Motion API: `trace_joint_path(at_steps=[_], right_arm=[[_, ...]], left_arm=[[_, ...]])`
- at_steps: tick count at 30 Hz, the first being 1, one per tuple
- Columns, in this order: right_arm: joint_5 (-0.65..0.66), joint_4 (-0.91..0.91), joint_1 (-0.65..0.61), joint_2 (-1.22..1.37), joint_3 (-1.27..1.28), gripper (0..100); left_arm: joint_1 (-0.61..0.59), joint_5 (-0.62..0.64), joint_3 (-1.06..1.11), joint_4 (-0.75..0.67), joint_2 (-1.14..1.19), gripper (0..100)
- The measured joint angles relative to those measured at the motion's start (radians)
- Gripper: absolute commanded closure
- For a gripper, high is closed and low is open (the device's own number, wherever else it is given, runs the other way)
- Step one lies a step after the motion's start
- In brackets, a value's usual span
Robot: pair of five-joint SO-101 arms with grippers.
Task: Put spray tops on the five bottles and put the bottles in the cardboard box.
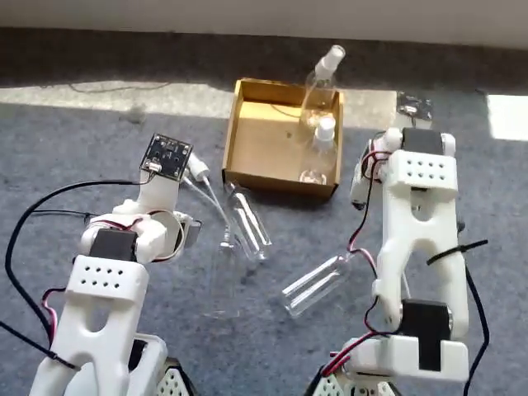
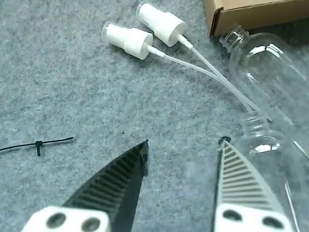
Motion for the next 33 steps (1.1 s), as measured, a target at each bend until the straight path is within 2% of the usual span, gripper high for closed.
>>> trace_joint_path(at_steps=[8,12,19,24,28,33], right_arm=[[0.5,-0.031,-0.143,-0.224,0.345,78.1],[0.574,-0.092,-0.157,-0.267,0.47,78.1],[0.456,-0.101,-0.055,-0.278,0.491,78.1],[0.407,-0.035,-0.12,-0.284,0.491,77.9],[0.209,-0.02,-0.213,-0.284,0.473,77.8],[-0.181,-0.028,-0.224,-0.284,0.436,77.8]], left_arm=[[0.0,0.0,0.0,0.0,0.0,79],[0.0,0.0,0.0,0.0,0.0,79],[0.0,0.0,0.0,0.0,0.0,79],[0.0,0.0,0.006,-0.009,0.0,79],[0.0,0.0,0.031,-0.046,0.0,79],[0.0,0.0,0.031,-0.052,0.0,79]])
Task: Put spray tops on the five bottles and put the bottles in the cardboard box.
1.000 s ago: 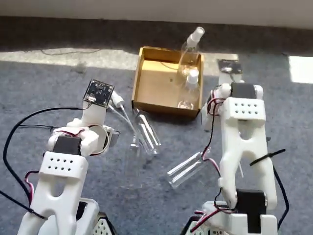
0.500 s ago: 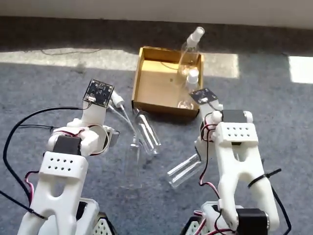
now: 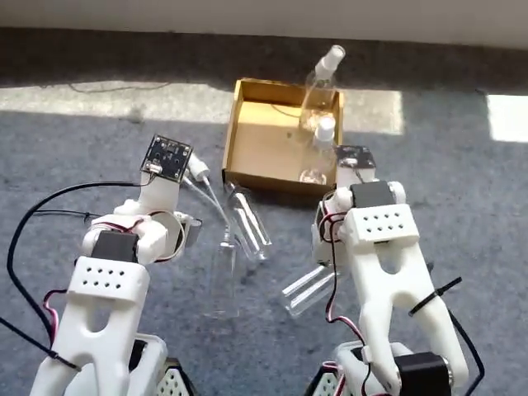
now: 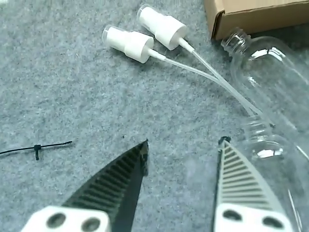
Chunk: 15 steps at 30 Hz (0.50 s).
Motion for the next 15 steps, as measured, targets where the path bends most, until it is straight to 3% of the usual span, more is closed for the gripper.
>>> trace_joint_path(at_steps=[2,5,15], right_arm=[[-0.129,-0.002,-0.002,0.0,0.0,77.8],[-0.218,-0.061,-0.009,0.0,0.0,77.8],[-0.292,-0.183,-0.084,0.063,0.048,77.7]], left_arm=[[0.0,0.0,0.0,0.0,0.0,79],[0.0,0.0,0.0,0.0,0.0,79],[0.0,0.0,0.0,0.0,0.0,79]])
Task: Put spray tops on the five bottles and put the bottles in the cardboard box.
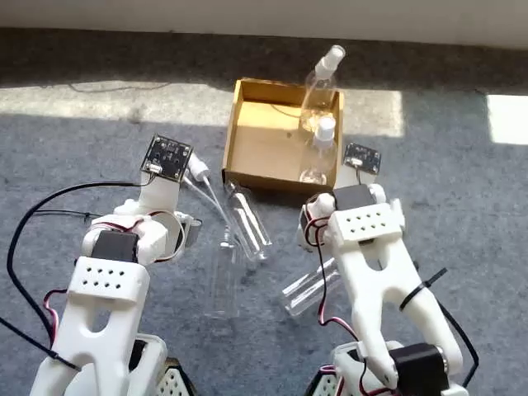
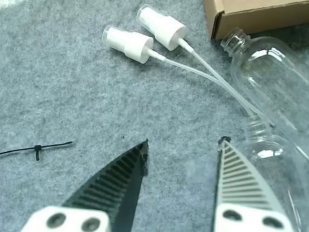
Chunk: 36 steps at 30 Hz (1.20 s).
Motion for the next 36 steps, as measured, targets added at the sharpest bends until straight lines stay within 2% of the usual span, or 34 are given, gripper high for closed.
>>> trace_joint_path(at_steps=[6,12,14,21,26,36], right_arm=[[0.0,0.0,-0.006,0.055,0.0,77.5],[0.0,-0.003,-0.008,0.117,0.0,66.9],[-0.006,-0.014,-0.008,0.146,0.0,66.6],[-0.009,-0.014,-0.008,0.261,0.0,76.6],[-0.009,-0.011,0.057,0.27,0.0,92.7],[0.068,-0.112,0.238,0.272,-0.064,95.8]], left_arm=[[0.0,0.0,0.0,0.0,0.0,79],[0.0,0.0,0.0,0.0,0.0,79],[0.0,0.0,0.0,0.0,0.0,79],[0.0,0.0,0.0,0.0,0.0,79],[0.0,0.0,0.0,0.0,0.0,79],[0.0,0.0,0.0,0.0,0.0,79]])
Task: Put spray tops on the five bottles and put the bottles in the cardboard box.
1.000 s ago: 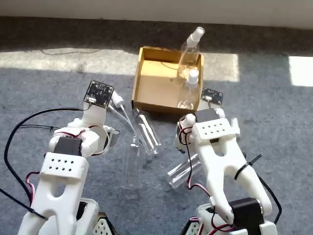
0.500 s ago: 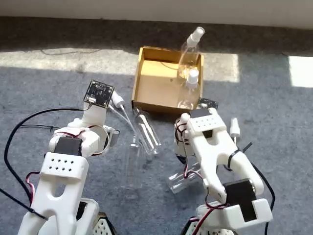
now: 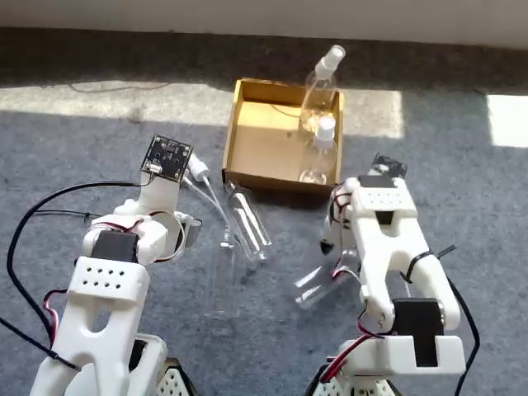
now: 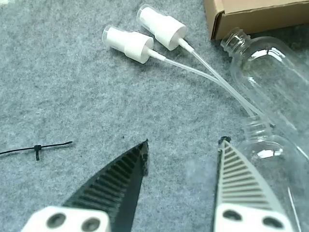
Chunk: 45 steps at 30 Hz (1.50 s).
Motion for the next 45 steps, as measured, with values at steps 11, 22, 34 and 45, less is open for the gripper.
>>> trace_joint_path(at_steps=[11,22,34,45], right_arm=[[0.29,-0.037,0.164,0.0,-0.253,95.8],[0.936,0.247,0.351,0.005,-0.603,95.7],[1.372,0.155,0.539,0.193,-0.609,94.9],[1.275,0.023,0.539,0.287,-0.592,82.8]], left_arm=[[0.0,0.0,0.0,0.0,0.0,79],[0.0,0.0,0.0,0.0,0.0,79],[0.0,0.0,0.0,0.0,0.0,79],[0.0,0.0,0.0,0.0,0.0,79]])
